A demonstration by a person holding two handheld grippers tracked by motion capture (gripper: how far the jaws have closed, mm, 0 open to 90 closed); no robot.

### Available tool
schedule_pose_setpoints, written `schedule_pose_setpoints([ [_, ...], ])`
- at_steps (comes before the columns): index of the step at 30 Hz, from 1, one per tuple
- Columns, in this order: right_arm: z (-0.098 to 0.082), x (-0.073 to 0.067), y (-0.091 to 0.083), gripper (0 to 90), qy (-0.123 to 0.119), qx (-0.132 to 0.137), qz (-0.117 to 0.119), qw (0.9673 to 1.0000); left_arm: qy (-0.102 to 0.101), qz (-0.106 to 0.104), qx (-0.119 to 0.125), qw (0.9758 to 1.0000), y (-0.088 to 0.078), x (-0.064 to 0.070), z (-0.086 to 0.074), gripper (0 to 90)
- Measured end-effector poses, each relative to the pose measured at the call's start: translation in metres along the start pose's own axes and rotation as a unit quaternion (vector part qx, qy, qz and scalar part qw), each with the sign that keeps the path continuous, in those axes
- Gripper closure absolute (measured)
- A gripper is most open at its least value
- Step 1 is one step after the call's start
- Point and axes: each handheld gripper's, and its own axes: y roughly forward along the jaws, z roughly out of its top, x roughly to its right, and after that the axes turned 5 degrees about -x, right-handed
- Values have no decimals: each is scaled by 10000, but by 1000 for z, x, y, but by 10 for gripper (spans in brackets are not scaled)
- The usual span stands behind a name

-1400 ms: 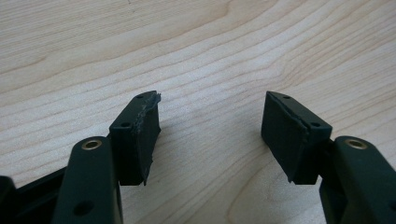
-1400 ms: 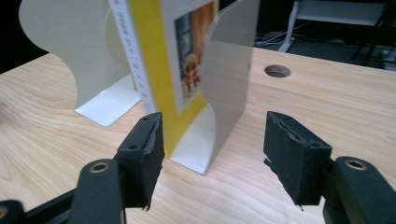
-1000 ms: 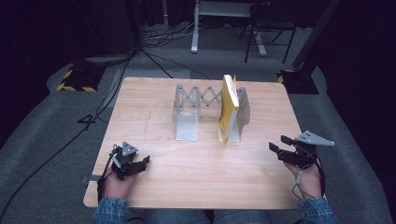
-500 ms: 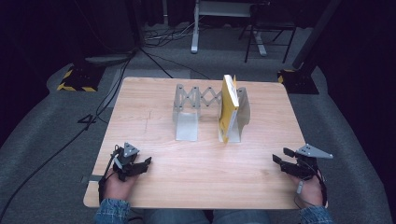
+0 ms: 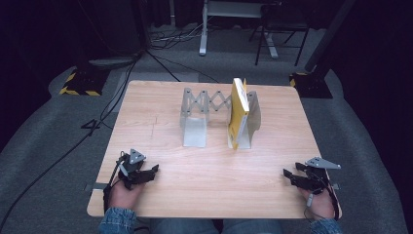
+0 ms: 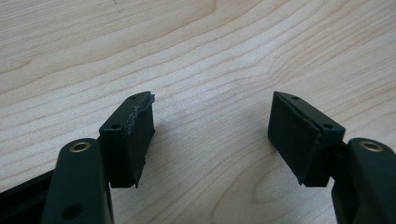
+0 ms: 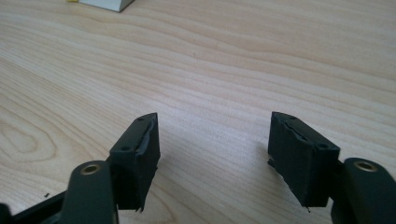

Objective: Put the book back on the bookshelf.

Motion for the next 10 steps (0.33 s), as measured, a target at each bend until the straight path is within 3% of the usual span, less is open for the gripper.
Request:
schedule_pose_setpoints([
  [5, 0, 0, 1, 295, -91, -119, -211, 9997, 22, -1, 3, 10000, 0, 0, 0, 308],
  [8, 1, -1, 3, 171, -56, -199, -263, 9994, 21, 7, -7, 10000, 1, 1, 0, 291],
  [10, 1, -2, 3, 145, 17, -233, -342, 9991, 29, -5, -17, 10000, 0, 0, 0, 285],
])
